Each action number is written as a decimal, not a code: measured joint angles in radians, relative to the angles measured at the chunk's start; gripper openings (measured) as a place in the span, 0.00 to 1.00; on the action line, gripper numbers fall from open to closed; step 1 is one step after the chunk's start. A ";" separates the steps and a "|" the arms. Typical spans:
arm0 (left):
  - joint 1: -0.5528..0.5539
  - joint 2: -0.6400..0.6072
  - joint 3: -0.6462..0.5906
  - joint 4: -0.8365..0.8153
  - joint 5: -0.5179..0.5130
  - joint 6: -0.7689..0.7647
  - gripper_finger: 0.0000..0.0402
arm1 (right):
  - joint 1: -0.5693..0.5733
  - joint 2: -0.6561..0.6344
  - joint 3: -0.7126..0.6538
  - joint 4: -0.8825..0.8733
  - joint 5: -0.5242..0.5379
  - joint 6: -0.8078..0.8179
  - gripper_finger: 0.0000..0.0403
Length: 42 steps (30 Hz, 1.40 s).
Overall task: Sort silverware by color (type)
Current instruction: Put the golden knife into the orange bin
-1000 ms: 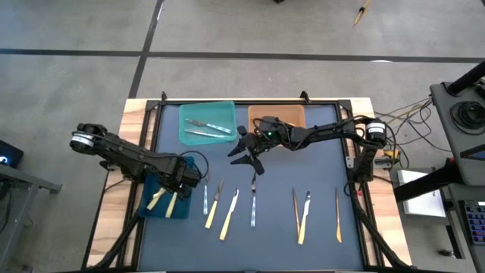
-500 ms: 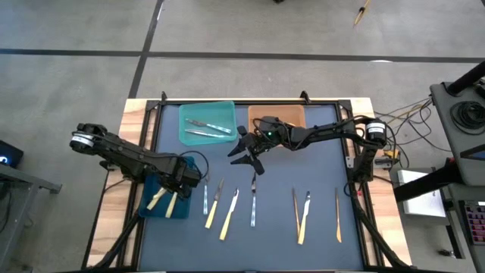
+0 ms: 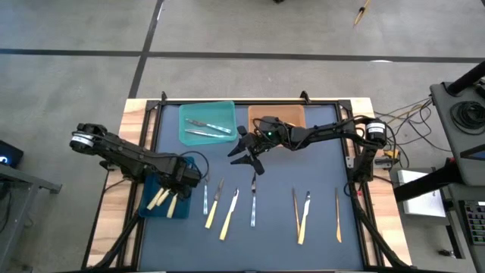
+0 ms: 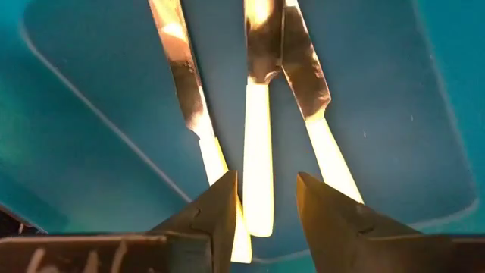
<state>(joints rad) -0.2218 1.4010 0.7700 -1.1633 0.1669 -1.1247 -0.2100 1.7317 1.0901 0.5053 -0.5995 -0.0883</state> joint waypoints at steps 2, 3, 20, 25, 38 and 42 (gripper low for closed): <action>0.000 -0.001 0.000 0.001 0.001 0.024 0.31 | 0.000 0.000 0.000 0.000 0.000 0.000 0.33; 0.000 -0.002 0.000 0.001 0.001 0.047 0.31 | 0.000 0.000 0.000 0.000 0.000 0.000 0.33; -0.032 -0.104 -0.041 0.143 -0.209 0.554 0.02 | 0.000 0.000 0.000 -0.007 0.000 0.000 0.33; -0.032 -0.155 -0.139 0.270 -0.212 0.512 0.00 | 0.000 0.000 0.000 -0.007 0.000 0.002 0.33; -0.033 -0.185 -0.250 0.308 -0.282 0.279 0.00 | 0.000 0.000 0.000 -0.006 0.000 -0.001 0.33; -0.032 -0.191 -0.243 0.288 -0.284 0.206 0.00 | 0.000 0.000 0.000 -0.006 0.000 0.000 0.33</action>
<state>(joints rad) -0.2543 1.2099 0.5269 -0.8750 -0.1169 -0.9192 -0.2100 1.7317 1.0901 0.4988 -0.5991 -0.0887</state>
